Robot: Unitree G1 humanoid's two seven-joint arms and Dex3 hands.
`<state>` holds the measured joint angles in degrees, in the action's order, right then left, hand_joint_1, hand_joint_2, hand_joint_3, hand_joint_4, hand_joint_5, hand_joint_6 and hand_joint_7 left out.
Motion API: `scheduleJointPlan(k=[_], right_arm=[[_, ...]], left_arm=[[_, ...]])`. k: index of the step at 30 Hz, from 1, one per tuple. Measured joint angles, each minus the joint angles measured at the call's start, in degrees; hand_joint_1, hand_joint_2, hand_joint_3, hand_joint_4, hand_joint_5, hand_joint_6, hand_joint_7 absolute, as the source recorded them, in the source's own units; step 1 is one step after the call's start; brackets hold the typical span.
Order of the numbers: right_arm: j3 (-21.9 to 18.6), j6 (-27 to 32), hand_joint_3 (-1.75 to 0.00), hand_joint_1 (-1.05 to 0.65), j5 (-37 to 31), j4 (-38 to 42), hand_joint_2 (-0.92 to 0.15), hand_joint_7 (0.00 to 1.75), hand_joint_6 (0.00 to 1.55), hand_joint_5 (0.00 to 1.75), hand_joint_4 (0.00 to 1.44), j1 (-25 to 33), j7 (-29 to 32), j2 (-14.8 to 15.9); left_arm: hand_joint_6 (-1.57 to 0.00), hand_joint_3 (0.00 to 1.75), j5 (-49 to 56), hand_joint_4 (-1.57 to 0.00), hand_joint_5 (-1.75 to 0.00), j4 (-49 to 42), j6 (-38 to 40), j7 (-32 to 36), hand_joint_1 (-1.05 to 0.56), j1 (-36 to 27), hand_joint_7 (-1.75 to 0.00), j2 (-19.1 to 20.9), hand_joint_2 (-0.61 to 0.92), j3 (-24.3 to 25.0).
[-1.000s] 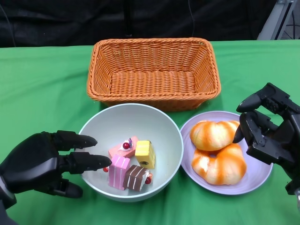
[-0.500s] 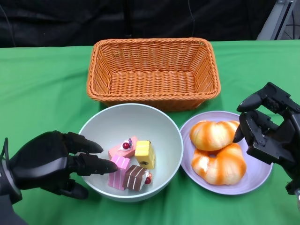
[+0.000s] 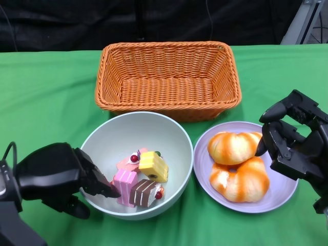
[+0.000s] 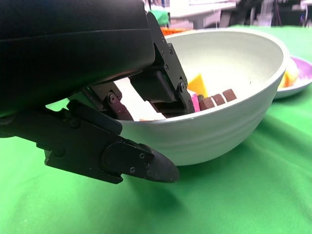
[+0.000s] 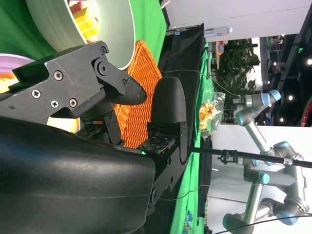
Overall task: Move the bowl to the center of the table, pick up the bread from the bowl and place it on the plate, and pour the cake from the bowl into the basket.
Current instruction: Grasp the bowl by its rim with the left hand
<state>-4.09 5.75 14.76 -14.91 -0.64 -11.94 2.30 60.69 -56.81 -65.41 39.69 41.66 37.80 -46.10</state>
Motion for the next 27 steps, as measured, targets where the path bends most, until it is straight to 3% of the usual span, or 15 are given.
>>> scheduleJointPlan(k=[7,14,18,22,23,24,26,27], right_arm=[[0.00,1.06,-0.93,-0.09,0.11,-1.14,-0.69,1.41,0.56,1.73,0.60,0.21,0.25,-0.01],[0.00,1.19,-0.94,-0.10,0.11,-1.34,-0.68,1.41,0.56,1.73,0.59,0.55,0.46,-0.02],[0.01,1.20,-0.95,-0.10,0.12,-1.46,-0.67,1.40,0.57,1.72,0.60,0.66,0.50,-0.03],[0.15,1.20,-0.96,-0.10,0.09,-1.94,-0.66,1.41,0.57,1.72,0.61,0.82,0.87,-0.11],[0.21,1.20,-0.96,-0.10,0.09,-2.01,-0.66,1.40,0.58,1.72,0.61,0.88,1.06,-0.16],[0.28,1.20,-0.97,-0.10,0.09,-2.05,-0.66,1.40,0.57,1.72,0.61,0.94,1.17,-0.19],[0.32,1.20,-0.97,-0.10,0.09,-2.30,-0.66,1.40,0.57,1.73,0.60,1.12,1.38,-0.22],[0.33,1.20,-0.97,-0.10,0.08,-2.41,-0.67,1.40,0.57,1.73,0.60,1.19,1.54,-0.22]], left_arm=[[-0.92,0.07,-2.76,-1.02,-0.05,3.05,0.29,-7.20,-0.51,-0.29,-0.02,-0.01,0.92,2.68],[-0.90,0.10,-2.86,-1.00,-0.03,4.36,1.77,-8.18,-0.46,-1.43,-0.01,-0.64,0.92,4.42],[-0.90,0.14,-2.97,-0.99,-0.01,4.53,2.84,-8.17,-0.34,-2.52,0.00,-1.60,0.92,5.40],[-1.09,0.05,-3.05,-1.16,-0.11,4.91,4.02,-9.05,-0.26,-3.60,-0.07,-3.87,0.92,5.45],[-1.15,0.06,-3.13,-1.04,-0.58,4.95,4.35,-9.16,-0.25,-3.83,-0.09,-4.51,0.92,5.45],[-1.13,0.08,-3.19,-0.86,-1.08,4.94,4.62,-9.21,-0.25,-4.03,-0.28,-4.83,0.92,5.45],[-0.78,0.12,-3.12,-0.68,-1.60,4.62,4.86,-9.01,-0.26,-4.30,-1.09,-5.06,0.92,5.45],[-0.69,0.12,-3.09,-0.66,-1.67,4.35,4.87,-8.72,-0.27,-4.35,-1.31,-5.14,0.92,5.45]])
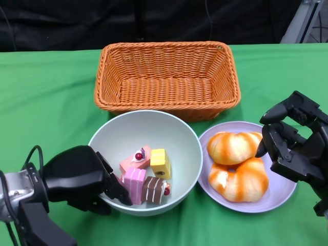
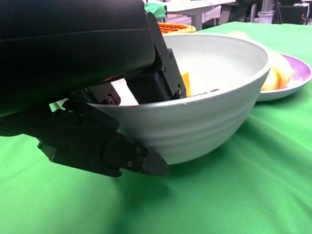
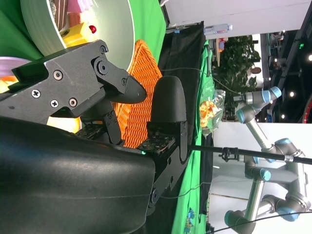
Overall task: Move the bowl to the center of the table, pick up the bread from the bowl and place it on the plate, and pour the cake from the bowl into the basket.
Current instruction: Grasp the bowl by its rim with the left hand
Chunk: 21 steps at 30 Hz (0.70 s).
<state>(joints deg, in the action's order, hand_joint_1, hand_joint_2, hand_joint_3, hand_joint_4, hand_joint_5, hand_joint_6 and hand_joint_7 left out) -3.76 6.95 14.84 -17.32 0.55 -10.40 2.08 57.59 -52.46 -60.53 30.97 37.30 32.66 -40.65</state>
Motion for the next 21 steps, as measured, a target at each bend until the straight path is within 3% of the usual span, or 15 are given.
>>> scheduleJointPlan(k=[2,5,16,21], right_arm=[[0.05,0.00,-0.97,-0.10,0.00,-0.29,-0.67,1.40,0.57,1.73,0.60,0.08,0.13,0.00],[0.16,0.02,-0.97,-0.09,0.01,-0.53,-0.66,1.40,0.57,1.72,0.61,0.10,0.16,0.00],[0.35,0.44,-0.96,-0.10,-0.10,-0.60,-0.66,1.40,0.58,1.71,0.63,0.07,0.67,0.00],[0.52,0.44,-0.95,-0.09,-0.08,-0.60,-0.67,1.39,0.58,1.70,0.62,0.06,0.64,-0.01]], left_arm=[[-0.55,0.14,0.13,-0.64,-1.73,-0.33,-0.16,1.03,-0.26,-0.08,-1.61,-0.18,0.92,0.01],[-0.48,0.20,-0.32,-0.66,-1.74,-1.26,-2.28,2.97,-0.22,-0.65,-1.73,-0.21,0.92,0.66],[-0.47,0.25,-5.54,-0.70,-1.75,2.11,-11.18,2.68,-0.17,-4.80,-1.75,3.16,0.92,7.07],[-0.47,0.23,-7.86,-0.69,-1.75,6.24,-13.63,-0.97,-0.20,-7.29,-1.75,4.67,0.91,10.31]])
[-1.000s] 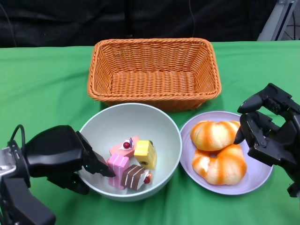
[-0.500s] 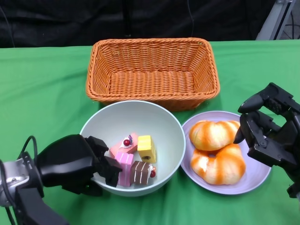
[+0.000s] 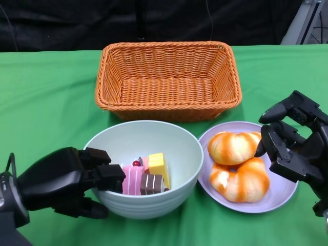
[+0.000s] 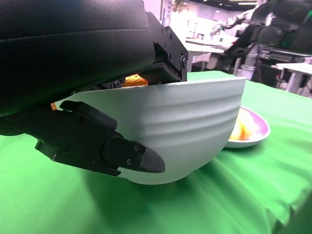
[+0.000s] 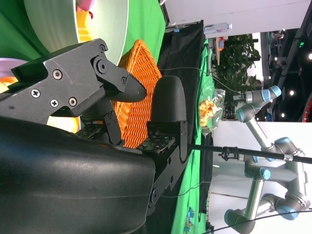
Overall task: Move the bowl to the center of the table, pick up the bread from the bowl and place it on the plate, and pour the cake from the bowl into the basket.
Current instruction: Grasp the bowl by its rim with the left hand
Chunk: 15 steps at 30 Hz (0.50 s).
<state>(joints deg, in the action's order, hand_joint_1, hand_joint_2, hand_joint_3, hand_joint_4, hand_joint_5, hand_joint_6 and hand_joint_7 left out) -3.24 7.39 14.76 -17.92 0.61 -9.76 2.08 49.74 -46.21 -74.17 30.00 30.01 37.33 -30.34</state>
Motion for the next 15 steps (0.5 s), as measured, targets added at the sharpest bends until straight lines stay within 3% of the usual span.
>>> scheduleJointPlan(k=[11,15], right_arm=[[0.07,0.03,-0.93,-0.08,-0.01,0.01,-0.68,1.39,0.58,1.69,0.62,-0.01,0.20,-0.02],[0.09,0.04,-0.92,-0.08,0.03,0.01,-0.69,1.40,0.58,1.70,0.63,0.00,0.00,-0.02]], left_arm=[[-0.51,0.28,-9.69,-0.73,-1.75,6.04,-4.61,-9.92,-0.18,-2.66,-1.74,1.28,0.90,7.44],[-0.61,0.27,-13.55,-0.75,-1.75,6.66,-4.71,-13.27,-0.19,-2.97,-1.58,0.90,0.92,9.43]])
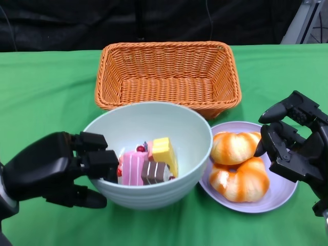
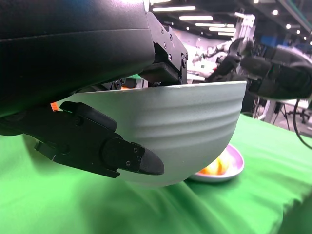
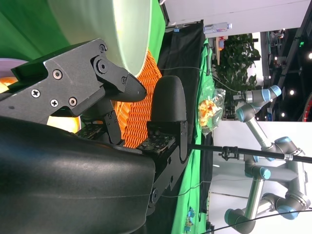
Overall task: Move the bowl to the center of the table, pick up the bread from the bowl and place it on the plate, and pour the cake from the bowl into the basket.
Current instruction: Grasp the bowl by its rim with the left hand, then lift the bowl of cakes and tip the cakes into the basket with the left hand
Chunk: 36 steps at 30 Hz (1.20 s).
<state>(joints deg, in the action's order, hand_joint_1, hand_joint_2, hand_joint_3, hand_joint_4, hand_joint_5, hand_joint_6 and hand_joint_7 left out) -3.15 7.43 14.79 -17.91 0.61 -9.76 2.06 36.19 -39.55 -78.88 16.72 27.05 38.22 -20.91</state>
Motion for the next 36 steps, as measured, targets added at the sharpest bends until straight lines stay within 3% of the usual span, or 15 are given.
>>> scheduleJointPlan(k=[6,12,15,19,26,30,33,36], right_arm=[[0.14,-0.05,-0.93,-0.10,-0.04,0.00,-0.68,1.42,0.58,1.72,0.64,0.03,-0.19,0.00],[0.26,-0.17,-0.93,-0.10,-0.03,0.01,-0.68,1.42,0.59,1.73,0.63,0.08,-0.51,0.00],[0.39,-0.18,-0.94,-0.10,-0.05,0.02,-0.68,1.43,0.58,1.74,0.62,0.08,-0.52,0.00],[0.51,-0.49,-0.94,-0.10,-0.05,0.51,-0.69,1.43,0.57,1.75,0.62,0.08,-0.90,0.00],[0.66,-2.19,-0.94,-0.09,-0.06,2.08,-0.70,1.44,0.56,1.75,0.62,0.02,-1.82,0.01],[0.71,-2.58,-0.94,-0.09,-0.14,2.95,-0.70,1.45,0.56,1.75,0.63,0.00,-2.13,0.01],[0.95,-3.29,-0.94,-0.09,-0.56,3.69,-0.70,1.46,0.55,1.75,0.63,-0.04,-2.23,0.01],[1.04,-3.66,-0.95,-0.09,-0.86,3.83,-0.69,1.47,0.55,1.75,0.62,-0.03,-2.28,0.01]], left_arm=[[-0.73,0.47,-4.49,-0.78,-1.68,-0.11,0.14,-4.22,-0.15,0.86,-1.36,-2.39,0.91,2.52],[-0.79,0.48,-9.53,-0.83,-1.58,-2.14,1.74,-8.94,-0.15,4.47,-1.20,-5.85,0.91,3.33],[-0.77,0.50,-9.77,-0.82,-1.60,-3.15,3.51,-10.48,-0.15,6.99,-1.24,-7.62,0.90,4.20],[-0.75,0.76,-11.55,-0.77,-1.66,-5.92,5.09,-12.55,-0.14,9.87,-1.30,-10.27,0.74,4.95],[-0.73,0.91,-15.92,-0.73,-1.69,-12.37,8.55,-17.49,-0.13,15.32,-1.33,-15.11,0.66,5.58],[-0.75,0.89,-25.50,-0.74,-1.69,-14.70,12.84,-26.23,-0.12,16.73,-1.33,-18.81,0.70,6.34],[-0.70,1.05,-34.13,-0.77,-1.74,-14.95,18.34,-33.94,-0.13,17.25,-1.45,-23.44,0.63,8.07],[-0.70,1.09,-38.91,-0.80,-1.75,-14.94,23.25,-38.86,-0.17,17.91,-1.49,-27.78,0.61,10.14]])
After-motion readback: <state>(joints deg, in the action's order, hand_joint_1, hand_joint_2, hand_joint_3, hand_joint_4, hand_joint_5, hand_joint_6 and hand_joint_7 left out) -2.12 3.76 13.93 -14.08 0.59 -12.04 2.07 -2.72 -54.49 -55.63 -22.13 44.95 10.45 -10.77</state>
